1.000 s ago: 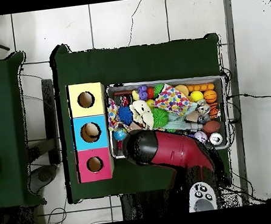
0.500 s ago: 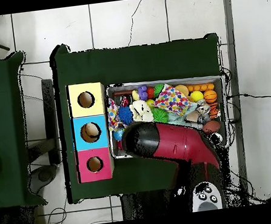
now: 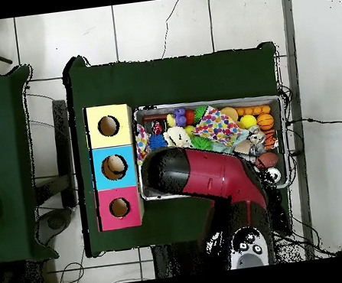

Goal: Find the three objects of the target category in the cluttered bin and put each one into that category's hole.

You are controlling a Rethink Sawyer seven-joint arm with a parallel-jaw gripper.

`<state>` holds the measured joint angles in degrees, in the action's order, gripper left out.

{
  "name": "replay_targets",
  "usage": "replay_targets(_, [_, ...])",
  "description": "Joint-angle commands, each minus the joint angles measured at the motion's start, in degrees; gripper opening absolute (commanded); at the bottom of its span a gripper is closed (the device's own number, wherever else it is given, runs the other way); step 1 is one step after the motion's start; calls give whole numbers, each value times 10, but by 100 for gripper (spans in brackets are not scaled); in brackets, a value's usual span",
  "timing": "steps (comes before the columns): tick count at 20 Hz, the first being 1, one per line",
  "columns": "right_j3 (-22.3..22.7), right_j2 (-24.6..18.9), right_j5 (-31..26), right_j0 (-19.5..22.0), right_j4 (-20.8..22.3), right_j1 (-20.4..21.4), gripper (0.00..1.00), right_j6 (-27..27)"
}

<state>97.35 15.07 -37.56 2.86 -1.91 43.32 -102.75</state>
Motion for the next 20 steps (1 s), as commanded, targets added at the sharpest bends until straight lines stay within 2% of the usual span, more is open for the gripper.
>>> replay_targets(1, [1, -36, -65, -33, -48, -3, 0, -156])
replay_targets(7, [11, -4, -62, -89, -92, -7, 0, -218])
replay_targets(12, [3, 23, -72, -135, -122, -11, 0, -262])
replay_targets(18, [-31, 40, -130, -163, -137, -10, 0, -291])
replay_targets(20, [-34, 39, -132, -170, -141, -11, 0, -303])
